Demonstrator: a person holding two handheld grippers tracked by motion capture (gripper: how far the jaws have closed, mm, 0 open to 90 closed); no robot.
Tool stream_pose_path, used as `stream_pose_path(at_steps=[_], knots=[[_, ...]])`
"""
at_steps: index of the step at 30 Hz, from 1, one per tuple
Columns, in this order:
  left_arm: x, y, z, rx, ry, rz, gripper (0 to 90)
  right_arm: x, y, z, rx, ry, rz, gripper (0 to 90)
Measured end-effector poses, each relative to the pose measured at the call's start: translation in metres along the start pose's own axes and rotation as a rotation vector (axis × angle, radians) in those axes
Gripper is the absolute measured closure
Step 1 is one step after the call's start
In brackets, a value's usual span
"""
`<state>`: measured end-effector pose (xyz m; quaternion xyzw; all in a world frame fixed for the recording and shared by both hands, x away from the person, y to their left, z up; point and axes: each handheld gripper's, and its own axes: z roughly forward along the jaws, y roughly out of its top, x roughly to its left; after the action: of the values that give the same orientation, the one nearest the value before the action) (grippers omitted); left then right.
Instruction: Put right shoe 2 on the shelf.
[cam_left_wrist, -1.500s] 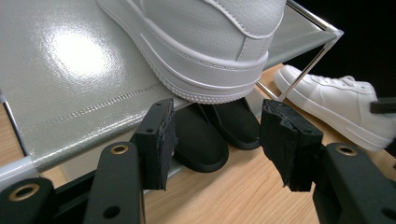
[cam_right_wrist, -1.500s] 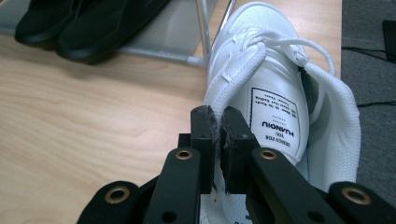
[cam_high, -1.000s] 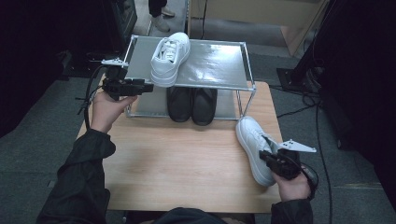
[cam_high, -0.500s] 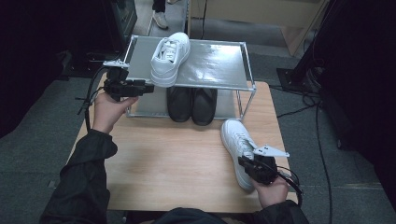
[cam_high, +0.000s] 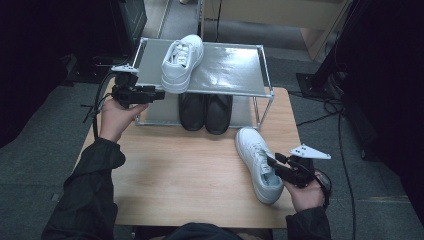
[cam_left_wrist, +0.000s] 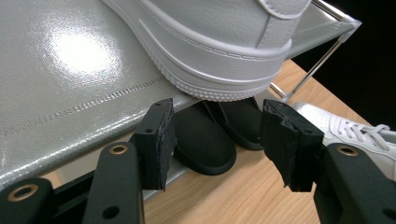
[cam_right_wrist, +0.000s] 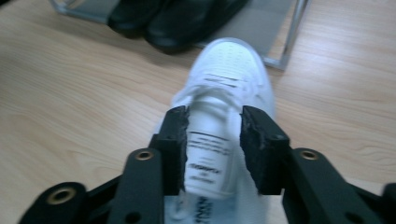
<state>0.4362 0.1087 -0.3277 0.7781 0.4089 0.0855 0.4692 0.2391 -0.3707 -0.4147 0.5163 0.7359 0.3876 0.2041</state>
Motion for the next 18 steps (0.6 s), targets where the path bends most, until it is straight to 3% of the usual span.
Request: stream_pose_path(at_steps=[2,7,11,15,18], knots=[[0.003,0.000,0.000,-0.010,0.001,-0.003,44.8,-0.006,-0.002,0.009,0.024,-0.001,-0.016,58.4],[0.008,0.001,-0.002,-0.011,0.013,-0.007,44.7,-0.017,-0.012,0.028,0.077,-0.018,0.012,59.2],[0.011,0.000,-0.003,-0.006,0.025,-0.011,45.2,-0.024,-0.017,0.038,0.081,-0.009,0.006,59.4],[0.011,0.000,-0.004,-0.013,0.020,-0.005,47.2,-0.022,-0.017,0.043,0.067,-0.046,-0.085,70.4],[0.009,0.000,-0.004,-0.018,0.025,0.000,47.6,-0.021,-0.016,0.044,0.067,-0.065,-0.067,78.9]])
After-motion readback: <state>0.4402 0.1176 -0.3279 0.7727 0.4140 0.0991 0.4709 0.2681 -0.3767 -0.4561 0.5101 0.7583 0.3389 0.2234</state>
